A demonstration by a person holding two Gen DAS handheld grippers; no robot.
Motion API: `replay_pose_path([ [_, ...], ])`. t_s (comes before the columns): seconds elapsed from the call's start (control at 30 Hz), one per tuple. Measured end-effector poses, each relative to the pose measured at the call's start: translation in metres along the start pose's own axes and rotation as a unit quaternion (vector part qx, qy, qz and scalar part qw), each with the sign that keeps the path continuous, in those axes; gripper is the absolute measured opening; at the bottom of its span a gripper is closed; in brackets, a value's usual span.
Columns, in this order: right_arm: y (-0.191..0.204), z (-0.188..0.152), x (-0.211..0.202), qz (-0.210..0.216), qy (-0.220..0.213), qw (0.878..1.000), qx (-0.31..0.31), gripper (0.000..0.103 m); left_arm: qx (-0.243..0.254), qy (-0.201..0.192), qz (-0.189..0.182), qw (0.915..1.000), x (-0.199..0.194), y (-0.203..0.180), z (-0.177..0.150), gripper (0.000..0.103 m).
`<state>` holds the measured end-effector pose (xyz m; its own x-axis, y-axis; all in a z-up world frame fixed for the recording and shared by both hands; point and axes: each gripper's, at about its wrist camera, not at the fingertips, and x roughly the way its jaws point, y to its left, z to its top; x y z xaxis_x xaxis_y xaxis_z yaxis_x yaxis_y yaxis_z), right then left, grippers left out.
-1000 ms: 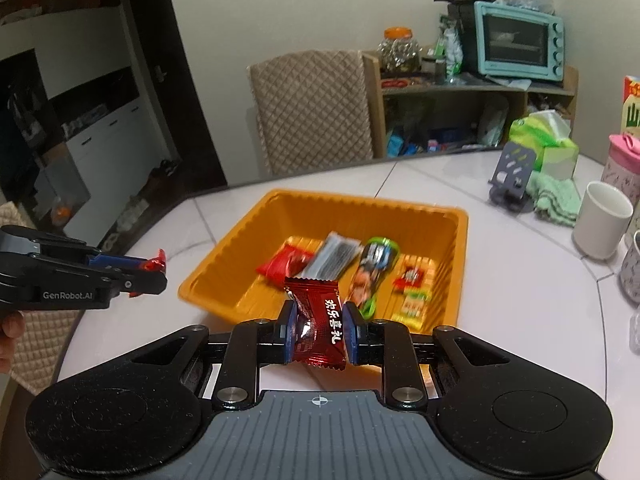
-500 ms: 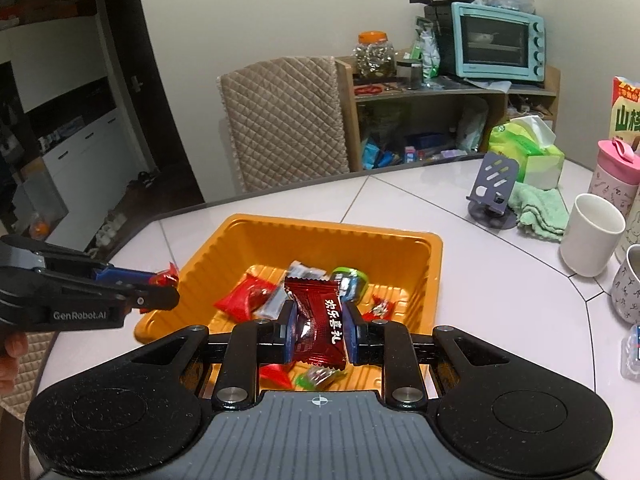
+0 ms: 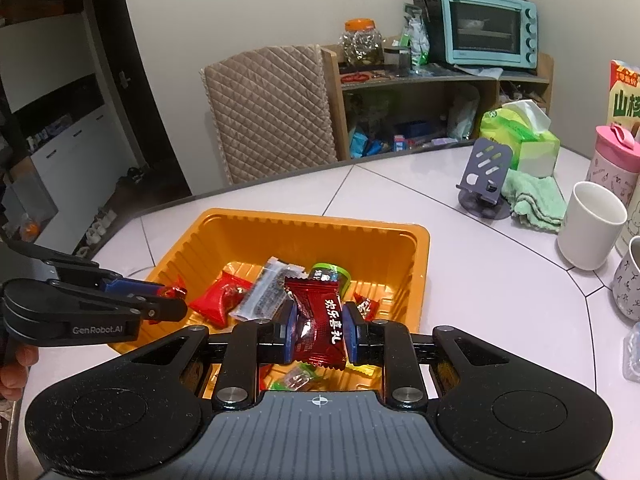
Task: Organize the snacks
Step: 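Open the left gripper, then the right, dropping both red candies into the tray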
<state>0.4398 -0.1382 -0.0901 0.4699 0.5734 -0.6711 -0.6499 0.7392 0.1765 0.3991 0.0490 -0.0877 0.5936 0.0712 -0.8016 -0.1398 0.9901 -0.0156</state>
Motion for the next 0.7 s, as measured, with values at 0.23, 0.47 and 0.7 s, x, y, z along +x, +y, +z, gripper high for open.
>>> replay_pose_path([
  [0.23, -0.005, 0.0, 0.005, -0.001, 0.004, 1.0, 0.006, 0.025, 0.002, 0.012, -0.001, 0.9999, 0.012, 0.001, 0.0, 0.021],
  [0.47, -0.006, -0.001, 0.005, -0.003, 0.006, 1.0, 0.011, 0.025, 0.002, 0.021, -0.004, 0.9998, 0.018, 0.0, -0.001, 0.022],
  [0.7, -0.009, 0.0, 0.003, -0.005, 0.003, 1.0, 0.016, 0.025, 0.003, 0.015, 0.001, 0.9999, 0.016, 0.0, -0.001, 0.041],
])
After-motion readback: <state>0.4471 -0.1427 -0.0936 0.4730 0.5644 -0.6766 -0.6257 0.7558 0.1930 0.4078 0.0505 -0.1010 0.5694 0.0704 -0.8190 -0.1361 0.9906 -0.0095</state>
